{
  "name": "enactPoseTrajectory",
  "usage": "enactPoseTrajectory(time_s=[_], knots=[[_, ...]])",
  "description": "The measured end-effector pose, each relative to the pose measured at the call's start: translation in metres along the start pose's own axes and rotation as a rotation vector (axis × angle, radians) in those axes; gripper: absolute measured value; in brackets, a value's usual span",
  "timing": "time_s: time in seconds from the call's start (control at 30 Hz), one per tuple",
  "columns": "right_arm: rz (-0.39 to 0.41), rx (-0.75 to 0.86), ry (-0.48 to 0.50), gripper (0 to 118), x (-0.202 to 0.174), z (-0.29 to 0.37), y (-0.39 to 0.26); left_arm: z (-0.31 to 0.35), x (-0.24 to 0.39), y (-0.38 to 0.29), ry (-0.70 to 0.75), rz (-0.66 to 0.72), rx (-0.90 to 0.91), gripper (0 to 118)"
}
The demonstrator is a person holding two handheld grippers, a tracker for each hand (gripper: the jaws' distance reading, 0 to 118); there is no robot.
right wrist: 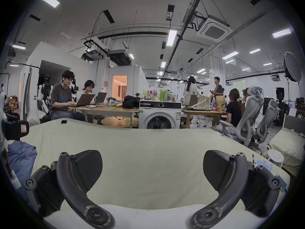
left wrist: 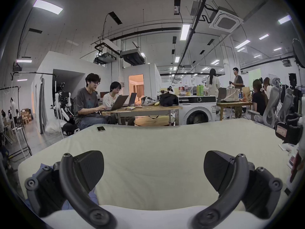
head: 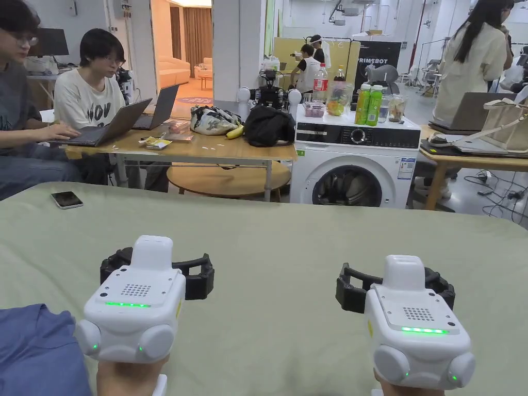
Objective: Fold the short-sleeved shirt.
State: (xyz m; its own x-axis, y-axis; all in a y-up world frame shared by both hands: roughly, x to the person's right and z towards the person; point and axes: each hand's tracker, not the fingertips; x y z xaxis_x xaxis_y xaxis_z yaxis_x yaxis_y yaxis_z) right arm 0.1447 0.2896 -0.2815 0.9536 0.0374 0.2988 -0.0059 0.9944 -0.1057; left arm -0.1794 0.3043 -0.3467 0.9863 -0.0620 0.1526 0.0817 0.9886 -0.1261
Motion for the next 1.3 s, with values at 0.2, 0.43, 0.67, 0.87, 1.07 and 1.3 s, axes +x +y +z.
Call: enactPoseTrajectory(time_s=[0.2,0.43,0.67,0.87,1.07,1.3], knots=[[0.007,-0.005,0.002,118,-0.003,-0.002,-0.001,-0.004,0.000,-0.001,-0.002,-0.007,-0.007,118],[0.005,-0.012,-0.005,118,-0.001,-0.008,0.001,-0.010,-0.002,-0.002,0.002,-0.006,-0.020,118],[-0.002,-0.027,-0.010,118,0.003,-0.013,0.000,-0.014,-0.004,-0.001,0.002,0.002,-0.031,118],[-0.006,-0.024,-0.008,118,0.004,-0.011,-0.004,-0.013,-0.004,0.000,-0.014,0.025,-0.026,118],[-0.007,-0.017,-0.006,118,0.004,-0.009,-0.003,-0.010,-0.001,0.000,-0.012,0.015,-0.012,118],[-0.003,0.005,-0.024,118,0.002,-0.007,-0.001,-0.006,-0.003,0.000,0.008,0.045,0.018,118]])
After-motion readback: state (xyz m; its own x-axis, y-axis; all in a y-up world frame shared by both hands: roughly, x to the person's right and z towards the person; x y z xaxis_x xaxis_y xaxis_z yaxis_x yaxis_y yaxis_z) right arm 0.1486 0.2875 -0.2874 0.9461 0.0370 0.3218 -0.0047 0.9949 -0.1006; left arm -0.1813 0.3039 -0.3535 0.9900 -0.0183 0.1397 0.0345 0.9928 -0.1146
